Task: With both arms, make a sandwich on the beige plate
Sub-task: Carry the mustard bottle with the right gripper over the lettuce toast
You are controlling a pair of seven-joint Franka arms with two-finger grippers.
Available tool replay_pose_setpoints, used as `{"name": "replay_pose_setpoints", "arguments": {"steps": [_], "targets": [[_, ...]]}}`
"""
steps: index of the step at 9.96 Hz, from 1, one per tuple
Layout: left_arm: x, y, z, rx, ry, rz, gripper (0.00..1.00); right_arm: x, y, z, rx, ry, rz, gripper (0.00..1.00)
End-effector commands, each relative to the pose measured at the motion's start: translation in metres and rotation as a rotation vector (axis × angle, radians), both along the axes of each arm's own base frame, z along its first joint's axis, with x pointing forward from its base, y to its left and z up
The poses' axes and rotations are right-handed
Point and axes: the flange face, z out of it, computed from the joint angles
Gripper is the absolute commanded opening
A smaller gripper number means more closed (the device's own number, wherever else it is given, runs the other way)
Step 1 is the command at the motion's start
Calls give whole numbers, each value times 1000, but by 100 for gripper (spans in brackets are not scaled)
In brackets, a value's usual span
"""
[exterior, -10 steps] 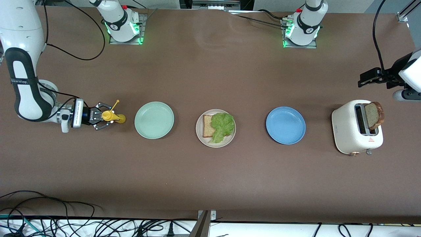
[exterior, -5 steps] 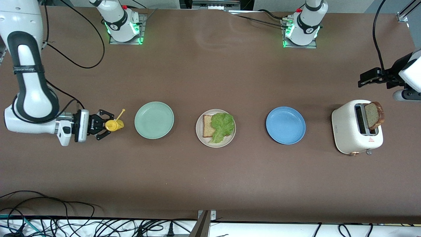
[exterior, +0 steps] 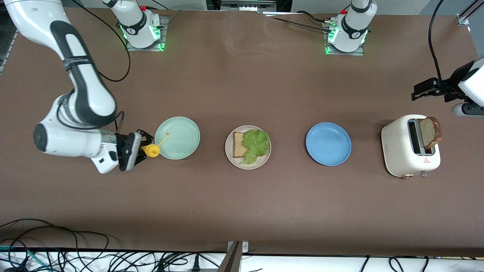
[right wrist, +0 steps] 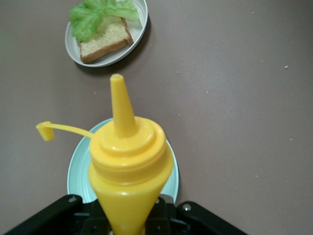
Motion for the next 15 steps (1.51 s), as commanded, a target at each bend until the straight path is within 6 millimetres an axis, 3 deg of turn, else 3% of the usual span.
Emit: {"name": "replay_pose_setpoints", "arguments": {"steps": [1, 5, 8, 11, 15], "targets": [[-1, 3, 4, -6, -10, -17, 100, -5, 51, 16, -127, -42, -58, 1], [0, 4, 4, -6, -10, -15, 100, -48, 164, 14, -376, -140, -24, 1], [0, 4, 4, -6, -10, -15, 100, -72, 230, -2, -521, -262, 43, 1], [1, 4, 3, -7, -15, -15, 100, -85, 272, -17, -691, -299, 85, 1], [2, 4, 0, -7, -10, -15, 100, -102, 284, -27, -917, -404, 213, 1]]}}
